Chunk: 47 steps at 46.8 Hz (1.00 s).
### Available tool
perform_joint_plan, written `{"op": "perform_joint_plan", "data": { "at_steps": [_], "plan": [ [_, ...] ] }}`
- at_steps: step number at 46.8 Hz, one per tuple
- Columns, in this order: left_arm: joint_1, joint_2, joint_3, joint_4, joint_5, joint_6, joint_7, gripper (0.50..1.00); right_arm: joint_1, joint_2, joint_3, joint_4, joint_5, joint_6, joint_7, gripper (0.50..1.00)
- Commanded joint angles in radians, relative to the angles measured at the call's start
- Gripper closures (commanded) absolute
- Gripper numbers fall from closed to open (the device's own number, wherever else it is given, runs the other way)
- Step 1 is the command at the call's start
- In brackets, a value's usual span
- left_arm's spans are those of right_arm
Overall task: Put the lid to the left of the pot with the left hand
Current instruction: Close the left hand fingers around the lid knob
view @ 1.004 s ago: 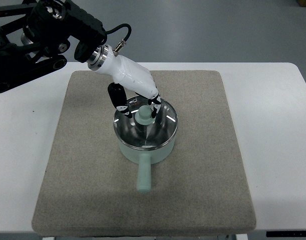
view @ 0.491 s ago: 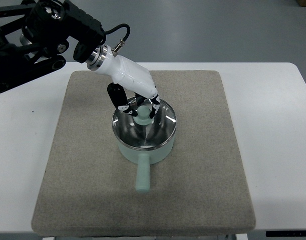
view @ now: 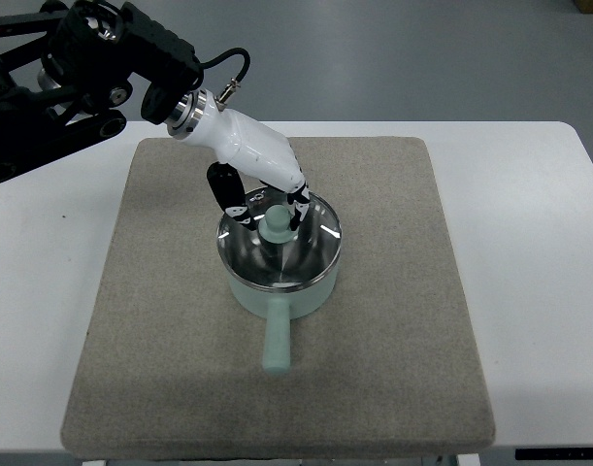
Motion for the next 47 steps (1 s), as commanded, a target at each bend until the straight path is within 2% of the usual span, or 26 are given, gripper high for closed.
{"op": "perform_joint_plan", "data": {
  "at_steps": [1, 18, 25, 41, 43, 47],
  "plan": [
    [0.002, -0.001, 0.002, 0.002, 0.005, 0.024, 0.000, 0.763, -0.002, 0.000, 0.000, -0.001, 0.000, 0.000, 0.000, 0.576],
    [0.005, 0.002, 0.005, 0.008, 0.007, 0.057, 0.000, 0.759, 0.000, 0.000, 0.000, 0.001, 0.000, 0.000, -0.001, 0.576],
    [0.025, 0.001, 0.007, 0.008, 0.005, 0.106, 0.000, 0.754, 0.000, 0.000, 0.000, 0.001, 0.000, 0.002, 0.000, 0.576],
    [0.026, 0.005, -0.010, 0.012, -0.006, 0.118, 0.000, 0.750, 0.000, 0.000, 0.000, -0.001, 0.000, 0.000, 0.000, 0.576],
    [0.026, 0.005, -0.010, 0.012, -0.004, 0.126, 0.000, 0.744, -0.002, 0.000, 0.000, 0.001, 0.000, 0.000, -0.001, 0.576],
    [0.028, 0.005, -0.010, 0.012, -0.006, 0.135, 0.000, 0.699, 0.000, 0.000, 0.000, -0.001, 0.000, 0.000, 0.000, 0.576]
  ]
}}
